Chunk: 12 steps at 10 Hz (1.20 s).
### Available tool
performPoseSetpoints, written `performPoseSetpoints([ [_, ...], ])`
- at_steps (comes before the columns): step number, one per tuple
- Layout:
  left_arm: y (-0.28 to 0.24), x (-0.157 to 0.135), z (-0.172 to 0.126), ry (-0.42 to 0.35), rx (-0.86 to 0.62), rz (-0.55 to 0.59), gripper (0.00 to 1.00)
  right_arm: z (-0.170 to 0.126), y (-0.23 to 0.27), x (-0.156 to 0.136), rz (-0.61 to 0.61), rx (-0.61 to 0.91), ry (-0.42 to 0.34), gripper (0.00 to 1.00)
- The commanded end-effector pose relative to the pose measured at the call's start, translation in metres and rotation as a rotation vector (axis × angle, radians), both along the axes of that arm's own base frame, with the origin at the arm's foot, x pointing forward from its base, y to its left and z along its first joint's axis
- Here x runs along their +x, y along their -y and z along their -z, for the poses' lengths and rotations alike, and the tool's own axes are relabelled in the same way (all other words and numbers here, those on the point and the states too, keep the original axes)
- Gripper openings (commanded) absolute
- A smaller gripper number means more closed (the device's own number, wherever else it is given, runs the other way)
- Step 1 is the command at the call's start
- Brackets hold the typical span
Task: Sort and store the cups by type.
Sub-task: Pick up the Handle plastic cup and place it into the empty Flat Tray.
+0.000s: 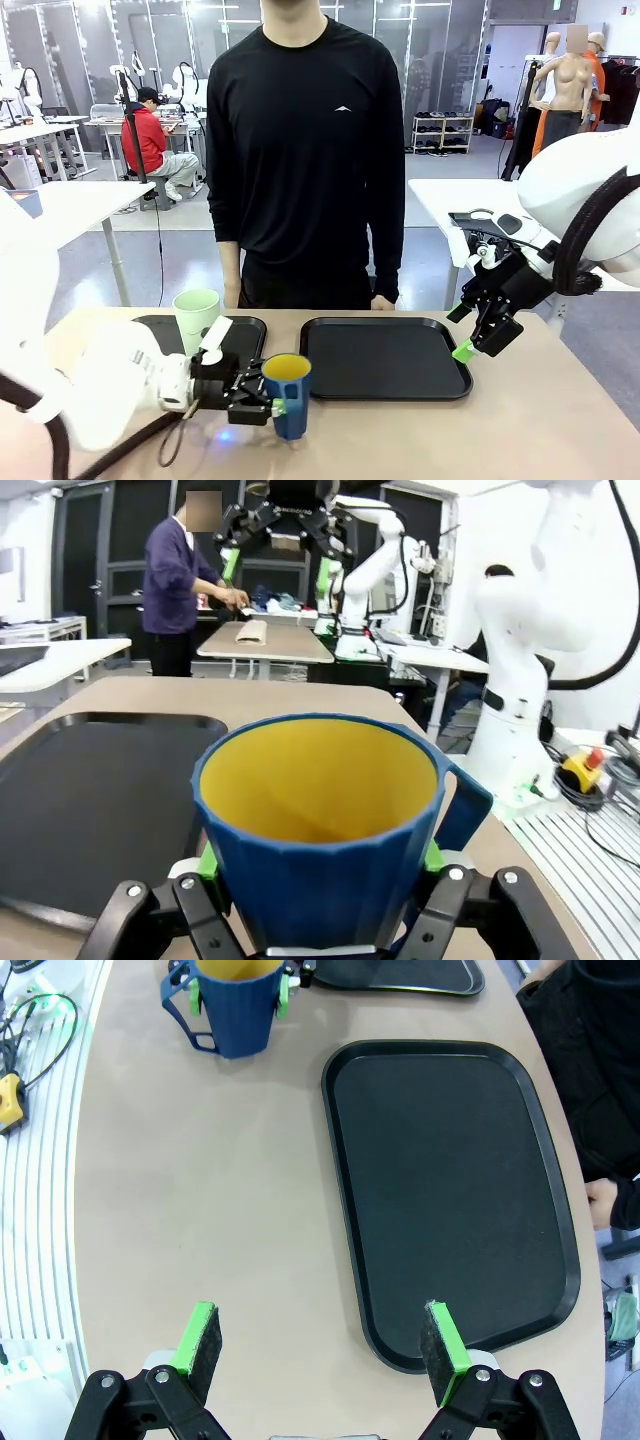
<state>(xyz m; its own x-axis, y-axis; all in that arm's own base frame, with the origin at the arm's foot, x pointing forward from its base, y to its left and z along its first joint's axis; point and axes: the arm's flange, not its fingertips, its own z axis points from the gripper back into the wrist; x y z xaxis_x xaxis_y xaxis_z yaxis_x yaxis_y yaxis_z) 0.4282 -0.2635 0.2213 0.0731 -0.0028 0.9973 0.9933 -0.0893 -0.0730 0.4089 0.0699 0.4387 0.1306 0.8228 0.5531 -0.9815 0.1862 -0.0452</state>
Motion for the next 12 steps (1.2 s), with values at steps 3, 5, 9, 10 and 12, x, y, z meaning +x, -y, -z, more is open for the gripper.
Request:
performPoseSetpoints([
  [3,0.053,-0.016,0.02,0.113,-0.055,-0.179,0.77,-0.001,0.0,-0.003,0.005,-0.009,0.0,1.0],
  [5,0.073,-0.007,0.016,0.163,-0.033,-0.238,0.77,-0.001,0.0,-0.003,0.005,-0.009,0.0,1.0],
  [9,0.097,0.001,0.013,0.142,-0.013,-0.217,0.77,-0.001,0.0,-0.003,0.005,-0.009,0.0,1.0],
  [10,0.08,0.048,-0.053,0.108,-0.018,-0.228,0.77,-0.001,0.0,-0.003,0.005,-0.009,0.0,1.0],
  [12,0.08,0.048,-0.053,0.108,-0.018,-0.228,0.77,-0.001,0.0,-0.003,0.005,-0.009,0.0,1.0],
])
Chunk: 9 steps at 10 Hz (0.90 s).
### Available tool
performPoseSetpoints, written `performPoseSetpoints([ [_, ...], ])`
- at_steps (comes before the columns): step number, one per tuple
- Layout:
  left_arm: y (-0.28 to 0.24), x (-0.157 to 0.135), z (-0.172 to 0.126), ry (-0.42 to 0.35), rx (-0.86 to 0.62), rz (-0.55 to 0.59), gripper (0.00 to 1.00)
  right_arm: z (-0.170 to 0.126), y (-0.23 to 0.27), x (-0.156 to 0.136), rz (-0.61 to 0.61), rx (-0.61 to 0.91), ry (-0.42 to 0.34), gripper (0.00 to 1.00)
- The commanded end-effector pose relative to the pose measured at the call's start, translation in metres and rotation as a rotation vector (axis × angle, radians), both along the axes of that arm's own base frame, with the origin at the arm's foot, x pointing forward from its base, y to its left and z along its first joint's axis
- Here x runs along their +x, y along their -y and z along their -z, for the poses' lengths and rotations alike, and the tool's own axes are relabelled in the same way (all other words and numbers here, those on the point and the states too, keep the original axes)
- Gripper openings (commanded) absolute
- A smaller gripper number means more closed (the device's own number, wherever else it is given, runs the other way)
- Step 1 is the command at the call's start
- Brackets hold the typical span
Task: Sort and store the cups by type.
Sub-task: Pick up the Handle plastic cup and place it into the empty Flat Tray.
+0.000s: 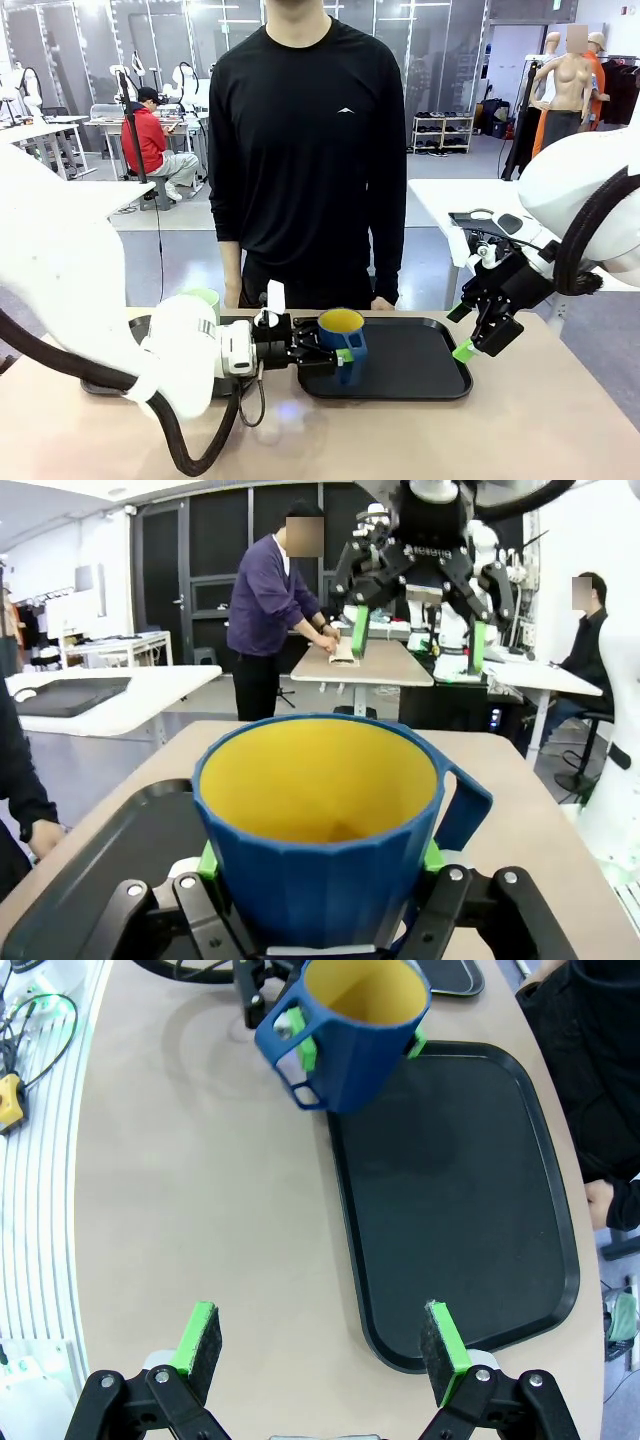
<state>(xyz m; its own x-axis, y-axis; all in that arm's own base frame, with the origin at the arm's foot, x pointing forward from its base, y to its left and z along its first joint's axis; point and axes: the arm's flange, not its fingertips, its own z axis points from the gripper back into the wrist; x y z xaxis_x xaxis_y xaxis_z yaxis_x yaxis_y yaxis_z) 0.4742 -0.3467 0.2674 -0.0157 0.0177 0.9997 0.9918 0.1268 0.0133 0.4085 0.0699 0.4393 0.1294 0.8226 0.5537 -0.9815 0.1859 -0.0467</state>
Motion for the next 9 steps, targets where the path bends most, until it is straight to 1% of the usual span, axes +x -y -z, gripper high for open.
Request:
performPoseSetpoints([
  [1,0.006,-0.004,0.008,0.004,0.018,0.006,0.77,0.0,0.0,-0.002,0.005,-0.009,-0.002,1.0],
  [2,0.01,0.001,0.01,0.015,-0.002,-0.037,0.77,0.0,0.0,-0.002,0.005,-0.009,-0.002,1.0],
  [4,0.021,0.008,0.017,-0.004,0.004,-0.09,0.77,0.0,0.0,-0.002,0.005,-0.009,-0.002,1.0],
  [5,0.027,0.011,0.018,-0.008,-0.012,-0.138,0.77,0.0,0.0,-0.002,0.005,-0.009,-0.002,1.0],
  [6,0.034,0.014,0.018,0.01,-0.014,-0.184,0.77,0.0,0.0,-0.002,0.005,-0.009,-0.002,1.0],
  [7,0.04,0.016,0.022,0.007,-0.007,-0.204,0.77,0.0,0.0,-0.002,0.005,-0.009,-0.002,1.0],
  [9,0.046,0.02,0.03,0.037,-0.019,-0.262,0.77,0.0,0.0,-0.002,0.005,-0.009,-0.002,1.0],
])
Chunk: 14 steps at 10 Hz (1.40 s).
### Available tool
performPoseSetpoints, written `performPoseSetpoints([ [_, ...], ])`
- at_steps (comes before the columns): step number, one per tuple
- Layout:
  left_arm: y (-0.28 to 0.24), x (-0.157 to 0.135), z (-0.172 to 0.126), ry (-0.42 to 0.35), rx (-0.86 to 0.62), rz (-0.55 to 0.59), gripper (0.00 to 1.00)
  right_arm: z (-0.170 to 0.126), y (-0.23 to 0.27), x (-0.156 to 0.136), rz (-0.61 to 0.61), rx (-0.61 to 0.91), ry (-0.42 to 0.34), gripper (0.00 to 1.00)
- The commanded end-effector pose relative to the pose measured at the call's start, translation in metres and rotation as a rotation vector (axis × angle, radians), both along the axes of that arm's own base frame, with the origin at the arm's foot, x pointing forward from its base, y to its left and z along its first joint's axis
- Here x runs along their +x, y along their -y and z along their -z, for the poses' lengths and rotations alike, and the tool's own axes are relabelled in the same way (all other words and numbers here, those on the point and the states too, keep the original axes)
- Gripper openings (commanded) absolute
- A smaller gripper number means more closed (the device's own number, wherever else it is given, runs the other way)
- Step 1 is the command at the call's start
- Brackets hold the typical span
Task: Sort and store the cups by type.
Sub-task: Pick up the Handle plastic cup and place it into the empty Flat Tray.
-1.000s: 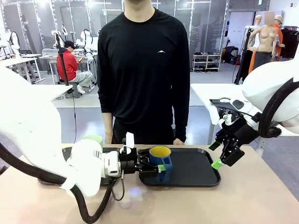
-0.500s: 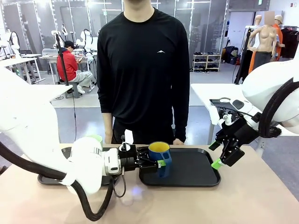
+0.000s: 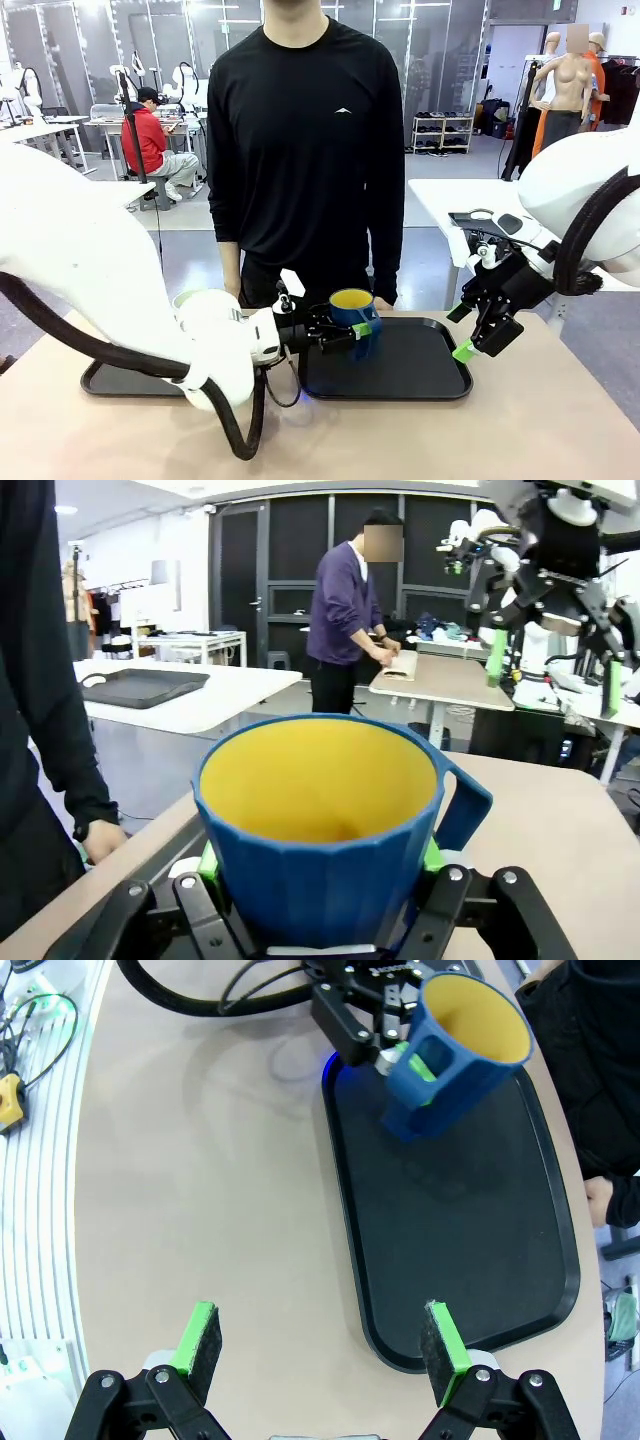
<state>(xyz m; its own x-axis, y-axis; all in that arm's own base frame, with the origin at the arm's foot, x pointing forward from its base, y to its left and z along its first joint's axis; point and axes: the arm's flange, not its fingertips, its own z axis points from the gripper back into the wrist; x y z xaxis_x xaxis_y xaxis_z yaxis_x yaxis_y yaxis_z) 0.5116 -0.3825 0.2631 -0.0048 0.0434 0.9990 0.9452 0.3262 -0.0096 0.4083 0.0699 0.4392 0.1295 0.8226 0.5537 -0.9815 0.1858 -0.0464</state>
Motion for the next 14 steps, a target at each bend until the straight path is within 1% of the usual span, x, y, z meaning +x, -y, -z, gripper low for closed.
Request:
performPoseSetpoints([
  [1,0.013,-0.016,0.03,0.056,0.021,-0.066,0.77,0.0,0.0,-0.002,0.005,-0.009,-0.001,1.0],
  [4,0.015,-0.008,0.042,0.063,0.032,-0.083,0.77,0.0,0.0,-0.002,0.005,-0.009,-0.001,1.0],
  [5,0.016,-0.007,0.045,0.047,0.034,-0.088,0.77,0.0,0.0,-0.002,0.005,-0.009,-0.001,1.0],
  [6,0.018,-0.006,0.048,0.053,0.044,-0.088,0.77,0.0,0.0,-0.002,0.005,-0.009,-0.001,1.0],
  [14,0.02,0.001,0.079,0.011,0.096,-0.099,0.77,0.0,0.0,-0.002,0.005,-0.009,-0.001,1.0],
])
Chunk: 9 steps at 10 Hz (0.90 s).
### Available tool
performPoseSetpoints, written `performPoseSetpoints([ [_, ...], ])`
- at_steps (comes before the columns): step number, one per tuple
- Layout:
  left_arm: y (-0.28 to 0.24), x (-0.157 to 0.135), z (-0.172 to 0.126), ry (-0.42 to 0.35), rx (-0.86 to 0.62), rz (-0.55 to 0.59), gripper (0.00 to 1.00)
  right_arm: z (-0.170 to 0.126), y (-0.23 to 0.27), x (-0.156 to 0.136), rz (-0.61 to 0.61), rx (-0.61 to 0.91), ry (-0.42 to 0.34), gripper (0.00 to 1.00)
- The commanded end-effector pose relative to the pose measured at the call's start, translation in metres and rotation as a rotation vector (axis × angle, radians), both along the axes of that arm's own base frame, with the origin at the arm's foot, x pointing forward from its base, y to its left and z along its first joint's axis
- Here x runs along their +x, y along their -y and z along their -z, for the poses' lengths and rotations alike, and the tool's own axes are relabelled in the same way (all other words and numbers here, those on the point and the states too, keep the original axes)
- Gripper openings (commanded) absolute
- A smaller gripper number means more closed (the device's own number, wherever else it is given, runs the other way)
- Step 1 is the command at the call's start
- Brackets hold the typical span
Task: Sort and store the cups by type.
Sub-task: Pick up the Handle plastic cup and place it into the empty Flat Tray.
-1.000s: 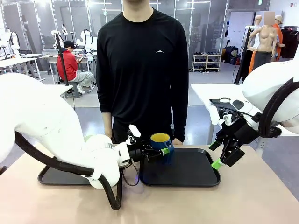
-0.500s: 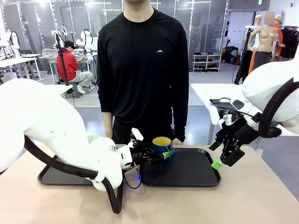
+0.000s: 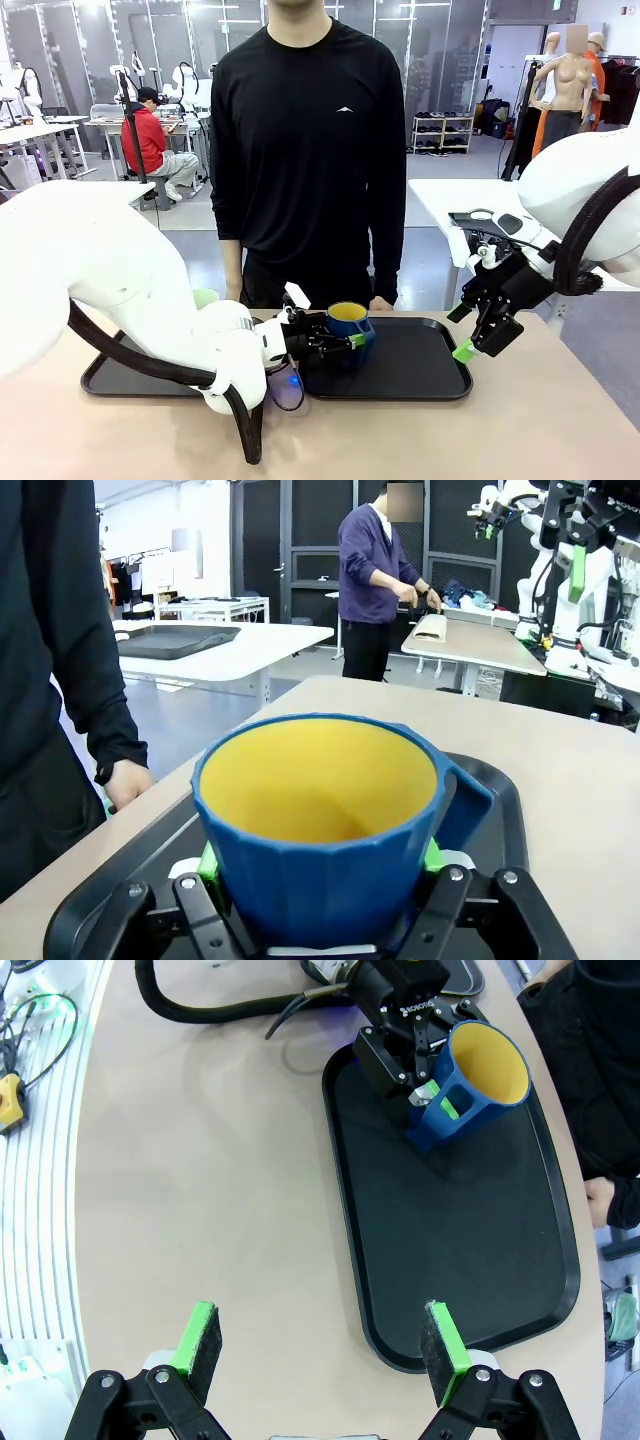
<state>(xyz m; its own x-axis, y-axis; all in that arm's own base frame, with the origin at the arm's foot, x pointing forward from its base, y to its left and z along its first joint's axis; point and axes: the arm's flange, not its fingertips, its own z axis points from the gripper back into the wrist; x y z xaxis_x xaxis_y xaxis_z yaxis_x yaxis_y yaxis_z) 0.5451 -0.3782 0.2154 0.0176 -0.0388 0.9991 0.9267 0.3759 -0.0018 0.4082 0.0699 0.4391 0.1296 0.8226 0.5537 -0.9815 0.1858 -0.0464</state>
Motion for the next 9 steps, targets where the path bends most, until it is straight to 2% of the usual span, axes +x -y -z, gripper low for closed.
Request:
performPoseSetpoints([
  [1,0.024,-0.032,0.034,0.031,0.015,-0.043,0.77,0.0,0.0,-0.002,0.005,-0.009,-0.001,1.0],
  [7,0.017,-0.037,0.048,0.012,0.037,-0.048,0.77,0.0,0.0,-0.002,0.005,-0.009,-0.001,1.0],
  [9,0.017,-0.041,0.049,0.006,0.046,-0.052,0.88,0.0,0.0,-0.002,0.005,-0.009,-0.001,1.0],
])
